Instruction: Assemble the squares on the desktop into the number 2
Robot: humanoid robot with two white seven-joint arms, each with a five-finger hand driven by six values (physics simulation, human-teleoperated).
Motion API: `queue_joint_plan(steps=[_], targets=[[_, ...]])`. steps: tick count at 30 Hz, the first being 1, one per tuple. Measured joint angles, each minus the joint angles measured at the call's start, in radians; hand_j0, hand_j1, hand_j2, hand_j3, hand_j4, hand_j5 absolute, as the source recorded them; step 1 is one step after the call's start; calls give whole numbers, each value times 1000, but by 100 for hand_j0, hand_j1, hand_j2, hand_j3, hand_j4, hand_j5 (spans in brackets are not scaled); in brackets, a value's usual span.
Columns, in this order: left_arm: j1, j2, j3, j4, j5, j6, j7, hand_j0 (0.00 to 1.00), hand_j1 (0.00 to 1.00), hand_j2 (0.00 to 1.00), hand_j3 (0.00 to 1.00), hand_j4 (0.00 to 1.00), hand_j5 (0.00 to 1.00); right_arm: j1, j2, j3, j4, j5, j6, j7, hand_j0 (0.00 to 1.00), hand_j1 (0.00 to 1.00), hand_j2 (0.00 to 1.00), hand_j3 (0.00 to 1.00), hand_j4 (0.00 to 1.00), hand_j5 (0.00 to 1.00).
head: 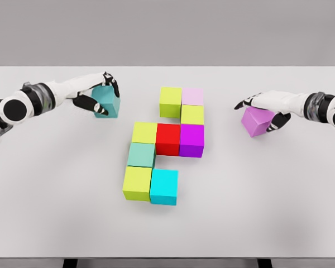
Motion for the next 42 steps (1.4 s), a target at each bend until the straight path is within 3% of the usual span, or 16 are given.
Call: queue_joint_plan(steps=[2,4,6,9,20,24,27,32,38,42], targets=[[-20,-75,4,91,-5,2,0,25,25,25,25,25,25,0,2,2,0,1,-5,0,70,70,70,70,70,70],[-38,-147,6,176,-10,3,0,26,26,26,26,26,26,0,3,2,0,2,-9,0,70,70,70,70,70,70],[-38,-199,7,225,-12,3,-2,26,26,26,26,26,26,0,3,2,0,4,-14,0,70,70,70,70,70,70],[-38,-246,8,259,-16,3,-3,27,27,27,27,27,27,0,3,2,0,7,-21,1,58,58,58,58,58,58],[-48,-293,8,291,-28,2,-5,34,34,34,34,34,34,-11,0,-1,-5,0,-64,0,58,58,58,58,58,58],[-48,-296,7,293,-30,1,-6,37,37,37,37,37,37,-14,-15,-8,-12,-5,-174,0,58,58,58,58,58,58],[-48,-299,6,294,-29,1,-6,46,46,46,46,46,46,-12,-33,-22,-20,-9,-271,0,58,58,58,58,58,58],[-48,-303,4,293,-28,1,-6,49,49,49,49,49,49,-5,-68,-41,-41,-10,-328,0,58,58,58,58,58,58],[-45,-312,1,292,-27,2,-6,55,55,55,55,55,55,2,-113,-58,-93,-11,-340,0,58,58,58,58,58,58],[-45,-318,0,292,-27,2,-6,60,60,60,60,60,60,23,-148,-61,-181,-9,-342,0,58,58,58,58,58,58]])
